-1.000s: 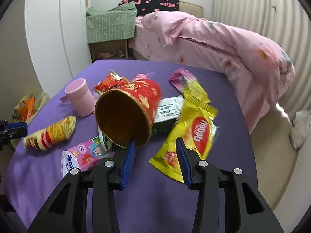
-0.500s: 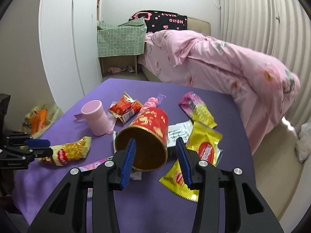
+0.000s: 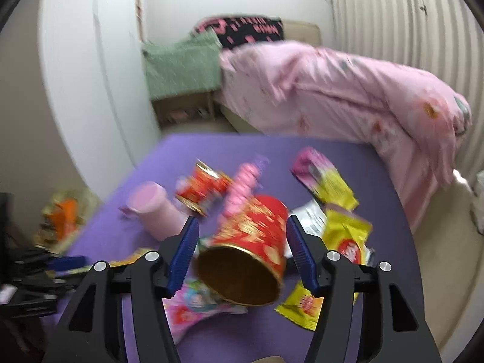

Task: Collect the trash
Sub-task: 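Grasp the yellow-gold snack wrapper with the left tool while the right tool grasps the red can, then lift the red can with the right tool while the left tool lifts the wrapper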

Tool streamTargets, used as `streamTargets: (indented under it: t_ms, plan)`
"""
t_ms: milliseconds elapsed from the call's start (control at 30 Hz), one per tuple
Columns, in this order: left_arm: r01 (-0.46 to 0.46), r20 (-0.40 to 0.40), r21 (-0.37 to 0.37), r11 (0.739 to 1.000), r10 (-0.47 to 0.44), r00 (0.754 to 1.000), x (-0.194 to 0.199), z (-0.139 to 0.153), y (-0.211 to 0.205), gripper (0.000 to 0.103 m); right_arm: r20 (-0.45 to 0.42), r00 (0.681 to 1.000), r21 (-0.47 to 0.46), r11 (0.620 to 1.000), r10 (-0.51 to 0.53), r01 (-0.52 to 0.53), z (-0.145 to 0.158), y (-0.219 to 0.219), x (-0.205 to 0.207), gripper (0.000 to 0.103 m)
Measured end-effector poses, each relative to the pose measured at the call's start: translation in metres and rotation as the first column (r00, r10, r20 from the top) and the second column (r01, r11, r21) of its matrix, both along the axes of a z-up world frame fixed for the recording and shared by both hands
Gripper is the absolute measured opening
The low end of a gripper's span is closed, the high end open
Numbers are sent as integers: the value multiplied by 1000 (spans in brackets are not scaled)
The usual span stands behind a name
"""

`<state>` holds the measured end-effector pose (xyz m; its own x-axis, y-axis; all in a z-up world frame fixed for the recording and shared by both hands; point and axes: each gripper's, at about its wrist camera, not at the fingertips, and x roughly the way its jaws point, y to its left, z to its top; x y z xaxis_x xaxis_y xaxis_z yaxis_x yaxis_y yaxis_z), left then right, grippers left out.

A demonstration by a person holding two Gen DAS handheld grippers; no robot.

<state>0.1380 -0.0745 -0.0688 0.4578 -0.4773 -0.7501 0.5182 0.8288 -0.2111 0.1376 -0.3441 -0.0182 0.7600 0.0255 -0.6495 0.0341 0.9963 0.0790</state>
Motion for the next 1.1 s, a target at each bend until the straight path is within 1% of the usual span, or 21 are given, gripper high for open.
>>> streamTargets:
  t_ms: [33,100,133,167,233,267,367,500,633,767,833,867,900,1000,1033,1100]
  plan:
    - [0,4,1,1000,0,1000,-1,0,1,32,-27,1000,6,1000,-7,7,-8,-3,2,59]
    - [2,8,6,1000,-2,1000,-3,0,2,32,-48,999,17,1000,-13,14,-16,-6,0,59]
    - [3,5,9,1000,-3,1000,-2,-1,3,32,-79,997,13,1000,-15,16,-21,-7,-1,59]
    - [2,2,11,1000,-2,1000,-1,-2,3,32,-97,995,24,1000,-7,9,-24,-9,-3,56]
    - [3,-4,18,1000,-3,1000,2,-4,3,32,-89,996,59,998,10,-5,-28,-14,-13,53]
    - [6,-5,20,1000,-6,1000,3,-4,1,32,-85,996,62,998,9,-4,-27,-15,-17,52]
    - [16,-11,39,999,-16,1000,6,-8,-5,32,-65,998,56,998,20,-17,-20,-17,-31,51]
    - [27,2,92,995,-28,1000,5,-13,-17,32,-46,998,51,998,42,-39,-9,-12,-40,51]
    - [3,15,118,993,-5,1000,2,-12,-20,32,-29,996,30,996,81,-80,0,2,-45,51]
    - [22,47,96,995,-27,999,-3,-5,-13,33,-15,993,-1,993,114,-114,3,14,-51,51]
    - [41,64,97,994,-48,997,-2,-1,-10,36,-17,992,-4,992,124,-124,1,17,-53,51]
    - [68,54,87,994,-72,996,0,-2,-10,42,-20,992,1,992,127,-127,0,17,-54,51]
    - [82,47,85,993,-86,995,1,-3,-10,43,-24,991,11,992,130,-129,-3,17,-55,51]
    - [123,12,118,985,-125,992,6,-13,-11,43,-32,991,27,991,133,-132,-8,15,-59,51]
    - [129,0,137,982,-130,992,7,-17,-12,43,-35,991,30,991,132,-131,-10,15,-61,51]
    - [129,-3,150,980,-130,991,5,-19,-13,43,-45,990,38,991,131,-130,-15,13,-63,52]
